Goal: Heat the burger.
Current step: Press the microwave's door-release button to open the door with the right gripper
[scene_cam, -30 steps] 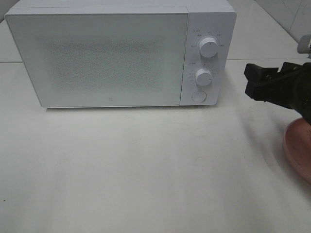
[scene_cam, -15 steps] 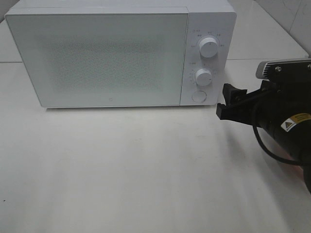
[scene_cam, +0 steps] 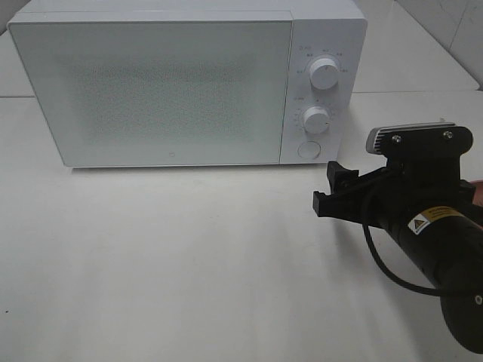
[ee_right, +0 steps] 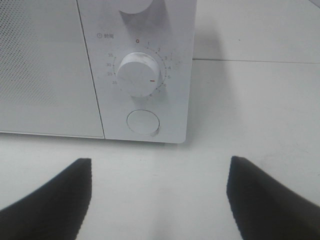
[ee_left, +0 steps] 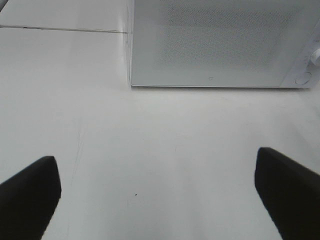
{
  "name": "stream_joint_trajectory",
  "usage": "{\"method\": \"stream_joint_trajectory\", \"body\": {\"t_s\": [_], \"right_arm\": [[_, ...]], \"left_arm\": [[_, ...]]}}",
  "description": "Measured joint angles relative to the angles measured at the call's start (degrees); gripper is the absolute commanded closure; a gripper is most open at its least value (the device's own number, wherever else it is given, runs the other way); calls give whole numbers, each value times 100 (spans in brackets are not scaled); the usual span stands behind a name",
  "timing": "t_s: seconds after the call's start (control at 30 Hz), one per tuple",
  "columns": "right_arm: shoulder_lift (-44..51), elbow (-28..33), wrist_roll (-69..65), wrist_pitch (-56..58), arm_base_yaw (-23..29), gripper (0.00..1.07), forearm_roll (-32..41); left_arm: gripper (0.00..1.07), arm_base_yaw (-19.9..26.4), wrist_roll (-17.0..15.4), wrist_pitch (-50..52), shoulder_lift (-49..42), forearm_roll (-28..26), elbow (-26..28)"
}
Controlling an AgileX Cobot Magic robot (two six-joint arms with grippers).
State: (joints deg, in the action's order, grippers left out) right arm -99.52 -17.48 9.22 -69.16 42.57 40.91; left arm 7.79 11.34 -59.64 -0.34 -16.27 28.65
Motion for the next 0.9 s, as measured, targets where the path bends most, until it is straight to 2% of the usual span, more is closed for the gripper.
{"method": "stream_joint_trajectory", "body": {"t_s": [0.2,0.3,0.43,0.47,0.53,0.57,0.63,0.67,0.7,0.77,0.83,0.87,0.9], "right_arm": [[0,0,-120,-11,29,33,23],[0,0,-647,-11,29,33,23],[0,0,-2172,-17,29,34,29],[0,0,-2172,-17,29,34,29],[0,0,-3220,-17,29,36,29],[0,0,-3220,-17,29,36,29],[0,0,-4326,-17,29,40,29],[0,0,-4326,-17,29,40,29],[0,0,-5082,-17,29,45,34],[0,0,-5369,-17,29,47,40],[0,0,-6583,11,29,61,40],[0,0,-6583,11,29,61,40],[0,0,-6864,17,29,65,40]], "left_arm": [[9,0,0,0,0,0,0],[9,0,0,0,0,0,0],[9,0,0,0,0,0,0],[9,0,0,0,0,0,0],[9,0,0,0,0,0,0],[9,0,0,0,0,0,0],[9,0,0,0,0,0,0],[9,0,0,0,0,0,0],[9,0,0,0,0,0,0],[9,0,0,0,0,0,0],[9,0,0,0,0,0,0],[9,0,0,0,0,0,0],[9,0,0,0,0,0,0]]}}
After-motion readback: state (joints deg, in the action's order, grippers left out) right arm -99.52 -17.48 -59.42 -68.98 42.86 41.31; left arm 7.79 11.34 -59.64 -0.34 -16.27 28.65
